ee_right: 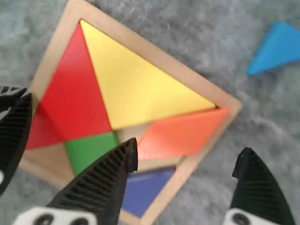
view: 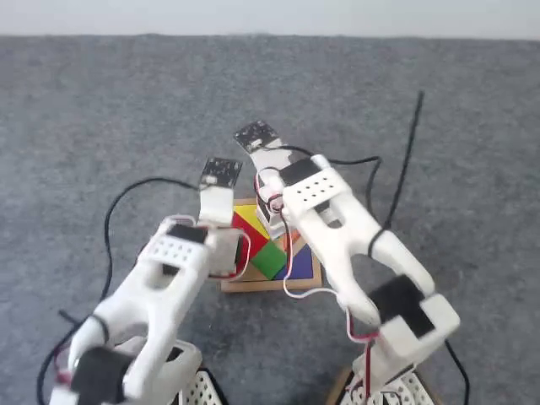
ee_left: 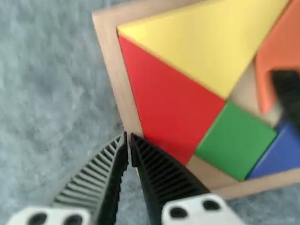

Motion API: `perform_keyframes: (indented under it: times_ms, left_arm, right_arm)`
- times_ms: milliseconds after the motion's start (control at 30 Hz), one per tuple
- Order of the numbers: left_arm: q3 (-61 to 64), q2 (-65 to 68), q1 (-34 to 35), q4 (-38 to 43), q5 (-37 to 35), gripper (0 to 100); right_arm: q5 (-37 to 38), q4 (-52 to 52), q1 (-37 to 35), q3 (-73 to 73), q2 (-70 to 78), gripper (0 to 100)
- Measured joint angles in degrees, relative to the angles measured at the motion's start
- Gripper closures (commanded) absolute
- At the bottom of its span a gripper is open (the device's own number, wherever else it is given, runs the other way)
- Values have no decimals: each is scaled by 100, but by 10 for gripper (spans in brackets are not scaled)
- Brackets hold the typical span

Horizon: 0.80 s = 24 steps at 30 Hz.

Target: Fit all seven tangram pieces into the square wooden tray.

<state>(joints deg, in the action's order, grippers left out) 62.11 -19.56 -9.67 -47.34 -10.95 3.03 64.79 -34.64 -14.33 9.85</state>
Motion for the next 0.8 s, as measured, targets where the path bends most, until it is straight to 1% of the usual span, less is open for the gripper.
perform_keyframes:
  times_ms: [133, 333, 633, 800]
  left_arm:
    - [-237, 281, 18, 0, -26, 987]
    - [-246, 299, 79, 9, -9, 987]
    - [-246, 299, 79, 9, -26, 987]
    - [-246, 299, 79, 9, -26, 987]
  right_arm:
    - [0, -343, 0, 0, 413, 667]
    - [26, -290, 105, 0, 457, 669]
    - [1231, -255, 308, -132, 668, 670]
    - [1468, -264, 308, -123, 668, 670]
